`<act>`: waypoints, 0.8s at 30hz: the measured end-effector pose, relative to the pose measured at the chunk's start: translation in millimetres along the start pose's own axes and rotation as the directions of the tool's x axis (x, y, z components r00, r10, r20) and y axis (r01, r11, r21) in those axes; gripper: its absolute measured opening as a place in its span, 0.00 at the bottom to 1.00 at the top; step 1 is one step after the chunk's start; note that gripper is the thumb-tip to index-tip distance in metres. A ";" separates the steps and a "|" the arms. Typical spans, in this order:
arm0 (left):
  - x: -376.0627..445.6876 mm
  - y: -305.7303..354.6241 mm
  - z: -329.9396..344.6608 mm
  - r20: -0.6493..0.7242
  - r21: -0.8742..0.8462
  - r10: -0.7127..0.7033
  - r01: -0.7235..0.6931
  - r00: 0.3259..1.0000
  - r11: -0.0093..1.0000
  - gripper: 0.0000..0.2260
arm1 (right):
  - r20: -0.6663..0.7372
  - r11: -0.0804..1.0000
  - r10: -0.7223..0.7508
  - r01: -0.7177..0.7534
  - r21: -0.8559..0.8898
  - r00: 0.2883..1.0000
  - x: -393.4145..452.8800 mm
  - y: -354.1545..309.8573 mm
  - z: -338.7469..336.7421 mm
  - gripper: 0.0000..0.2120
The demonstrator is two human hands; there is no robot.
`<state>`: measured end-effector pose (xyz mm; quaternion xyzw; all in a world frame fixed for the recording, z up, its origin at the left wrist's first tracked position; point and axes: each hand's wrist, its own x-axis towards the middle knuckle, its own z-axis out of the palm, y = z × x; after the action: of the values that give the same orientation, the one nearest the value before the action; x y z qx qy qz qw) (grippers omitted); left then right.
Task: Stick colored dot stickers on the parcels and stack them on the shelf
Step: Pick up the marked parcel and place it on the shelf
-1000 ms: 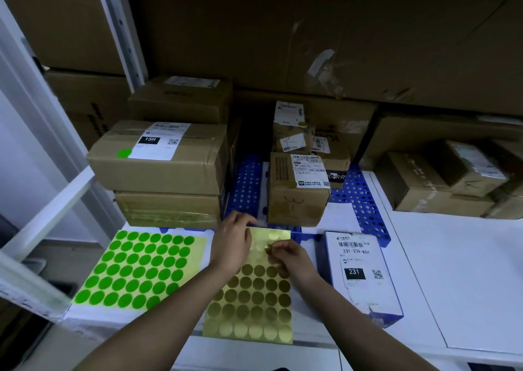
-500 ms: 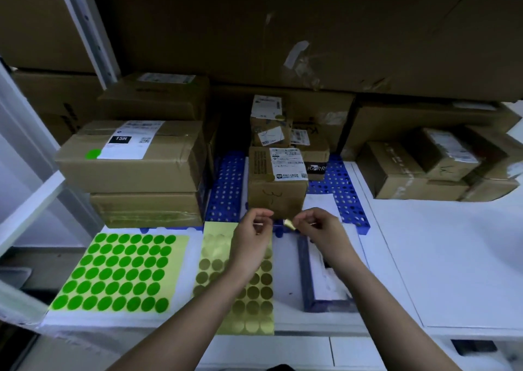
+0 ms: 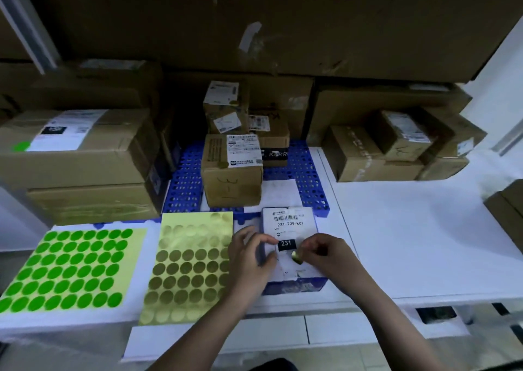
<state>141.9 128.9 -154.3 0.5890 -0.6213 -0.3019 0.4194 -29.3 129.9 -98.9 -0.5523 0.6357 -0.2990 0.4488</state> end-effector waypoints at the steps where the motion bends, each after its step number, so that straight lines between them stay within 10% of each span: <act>1: -2.9 -0.5 1.8 0.008 -0.005 -0.002 0.003 1.000 1.000 0.13 | 0.021 1.000 0.012 -0.012 0.011 1.000 -2.9 2.0 -1.2 0.06; 24: -13.9 -10.5 4.4 0.262 -0.191 -0.074 0.127 0.962 0.973 0.15 | -0.107 0.874 -0.047 -0.011 -0.485 0.993 -13.4 6.5 29.3 0.08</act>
<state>142.5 140.8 -167.7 0.5301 -0.6042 -0.4582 0.3795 -5.9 147.6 -113.6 -0.6348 0.7100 -0.1659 0.2556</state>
